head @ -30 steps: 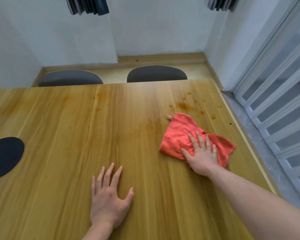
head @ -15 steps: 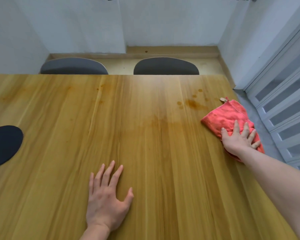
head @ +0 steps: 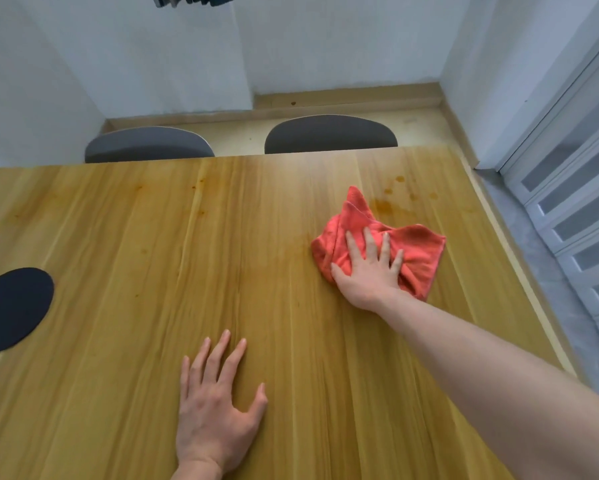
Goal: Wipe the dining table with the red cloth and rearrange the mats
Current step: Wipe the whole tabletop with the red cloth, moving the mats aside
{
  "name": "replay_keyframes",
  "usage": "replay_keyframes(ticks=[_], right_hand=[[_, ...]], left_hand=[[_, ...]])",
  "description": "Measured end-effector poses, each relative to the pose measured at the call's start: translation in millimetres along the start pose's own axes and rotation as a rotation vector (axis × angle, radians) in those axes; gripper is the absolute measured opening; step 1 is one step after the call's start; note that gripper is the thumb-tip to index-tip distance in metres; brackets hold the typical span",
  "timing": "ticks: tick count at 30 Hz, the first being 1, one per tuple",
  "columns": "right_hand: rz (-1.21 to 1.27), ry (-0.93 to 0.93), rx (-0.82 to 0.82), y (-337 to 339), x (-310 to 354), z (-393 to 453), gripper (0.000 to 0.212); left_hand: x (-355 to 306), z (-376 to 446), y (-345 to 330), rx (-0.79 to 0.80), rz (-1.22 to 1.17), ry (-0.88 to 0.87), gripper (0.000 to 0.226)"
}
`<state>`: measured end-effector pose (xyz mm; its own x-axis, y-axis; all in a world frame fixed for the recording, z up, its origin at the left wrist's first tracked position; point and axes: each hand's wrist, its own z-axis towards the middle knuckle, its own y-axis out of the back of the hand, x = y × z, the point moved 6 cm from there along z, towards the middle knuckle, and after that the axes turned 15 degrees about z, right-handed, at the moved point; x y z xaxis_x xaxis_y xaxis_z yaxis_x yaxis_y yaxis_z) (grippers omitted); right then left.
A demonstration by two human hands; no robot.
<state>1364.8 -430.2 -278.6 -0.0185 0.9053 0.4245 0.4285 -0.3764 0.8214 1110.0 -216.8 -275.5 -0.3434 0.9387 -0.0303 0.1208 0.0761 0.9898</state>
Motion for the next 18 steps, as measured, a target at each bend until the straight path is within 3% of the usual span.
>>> replay_keyframes(ticks=[5, 12, 18], right_hand=[[0.009, 0.084, -0.018, 23, -42, -6, 0.078], [0.016, -0.156, -0.119, 62, -116, -7, 0.082], [0.019, -0.326, -0.146, 44, -85, -5, 0.081]], left_hand=[[-1, 0, 0, -0.008, 0.000, 0.001, 0.076], [0, 0, 2, -0.007, -0.013, -0.001, 0.076], [0, 0, 2, -0.003, -0.014, -0.007, 0.076]])
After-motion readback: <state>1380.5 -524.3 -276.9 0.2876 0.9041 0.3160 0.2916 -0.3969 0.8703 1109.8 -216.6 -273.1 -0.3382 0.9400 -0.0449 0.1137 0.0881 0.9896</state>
